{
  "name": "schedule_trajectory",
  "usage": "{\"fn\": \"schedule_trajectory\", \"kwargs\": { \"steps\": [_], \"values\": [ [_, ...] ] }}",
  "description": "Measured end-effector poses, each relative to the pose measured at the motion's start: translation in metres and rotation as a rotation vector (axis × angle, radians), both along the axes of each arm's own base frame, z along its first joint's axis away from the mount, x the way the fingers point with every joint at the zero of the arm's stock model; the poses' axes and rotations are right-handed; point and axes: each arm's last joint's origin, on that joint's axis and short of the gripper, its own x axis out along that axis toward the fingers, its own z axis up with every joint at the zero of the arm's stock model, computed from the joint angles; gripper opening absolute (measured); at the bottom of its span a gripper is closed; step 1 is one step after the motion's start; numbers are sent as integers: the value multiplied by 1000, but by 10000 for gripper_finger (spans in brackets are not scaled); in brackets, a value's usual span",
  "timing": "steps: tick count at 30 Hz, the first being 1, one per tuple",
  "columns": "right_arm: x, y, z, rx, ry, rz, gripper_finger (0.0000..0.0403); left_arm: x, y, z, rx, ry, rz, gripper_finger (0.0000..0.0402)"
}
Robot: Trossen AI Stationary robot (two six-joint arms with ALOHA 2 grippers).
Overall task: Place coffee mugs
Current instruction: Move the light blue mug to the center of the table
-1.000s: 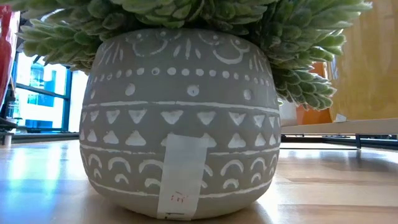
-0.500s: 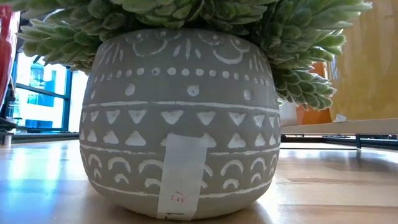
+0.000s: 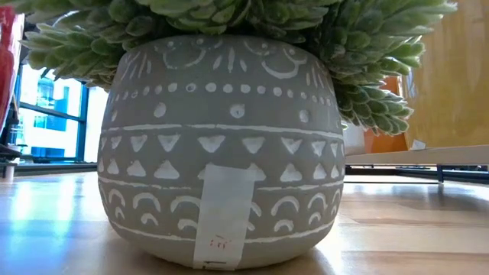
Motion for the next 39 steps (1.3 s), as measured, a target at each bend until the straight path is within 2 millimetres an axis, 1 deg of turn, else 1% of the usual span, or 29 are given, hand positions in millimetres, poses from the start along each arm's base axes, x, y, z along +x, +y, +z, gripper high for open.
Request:
{"fn": "schedule_trajectory", "kwargs": {
  "steps": [3, 8, 15, 22, 31, 34, 39],
  "values": [
    [0, 0, 0, 0, 0, 0, 0, 3, 0, 2, 32, -21, 5, 161],
    [0, 0, 0, 4, -1, 9, 0, 4, 0, 1, 24, -29, 26, 161],
    [0, 1, 0, 34, -6, 24, 0, 11, -2, -13, 49, -11, -42, 161],
    [0, 1, -1, 45, -3, 24, 0, 15, -3, -21, 55, -1, -47, 161],
    [0, 1, -1, 43, 2, 26, 0, 22, 0, -39, 70, 16, -47, 161],
    [0, 1, -2, 41, 10, 27, 0, 24, 1, -43, 78, 16, -44, 161],
    [0, 1, -3, 40, 21, 27, 0, 27, 2, -43, 99, -13, -47, 159]
  ]
}}
